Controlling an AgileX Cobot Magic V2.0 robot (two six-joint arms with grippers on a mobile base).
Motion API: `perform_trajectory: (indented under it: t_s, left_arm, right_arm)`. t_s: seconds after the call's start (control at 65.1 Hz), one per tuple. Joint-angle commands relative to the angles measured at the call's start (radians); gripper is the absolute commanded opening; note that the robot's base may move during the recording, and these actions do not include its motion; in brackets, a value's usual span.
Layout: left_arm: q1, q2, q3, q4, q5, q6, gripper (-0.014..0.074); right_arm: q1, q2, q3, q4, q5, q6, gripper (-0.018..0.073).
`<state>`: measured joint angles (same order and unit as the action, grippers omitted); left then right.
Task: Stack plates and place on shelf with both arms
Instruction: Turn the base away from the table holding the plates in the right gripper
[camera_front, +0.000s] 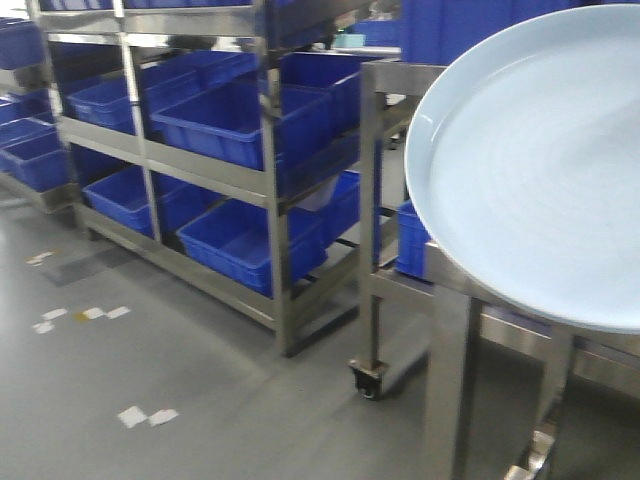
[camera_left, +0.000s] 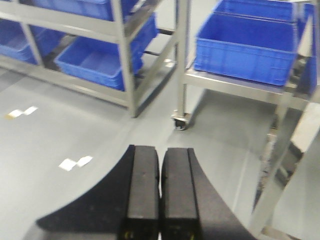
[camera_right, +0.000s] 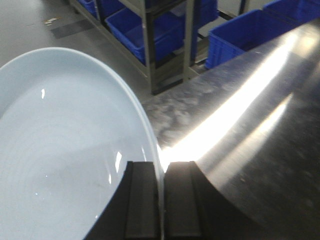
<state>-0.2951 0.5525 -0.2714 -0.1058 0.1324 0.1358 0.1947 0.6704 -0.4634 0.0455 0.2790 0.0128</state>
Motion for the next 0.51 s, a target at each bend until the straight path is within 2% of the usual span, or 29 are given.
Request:
perform_trajectory:
  t_s: [0.0, 0.492]
  left_arm:
    - [0.001, 0.002, -0.030, -0.002, -0.084, -0.002, 0.0100]
    - [0.001, 0.002, -0.030, -0.002, -0.084, -0.002, 0.0100]
  right_arm:
    - [-0.007, -0.007, -0.034, -0.001, -0.097, -0.004, 0.0049]
    - [-0.007, -0.007, -0.034, -0.001, -0.097, -0.004, 0.0049]
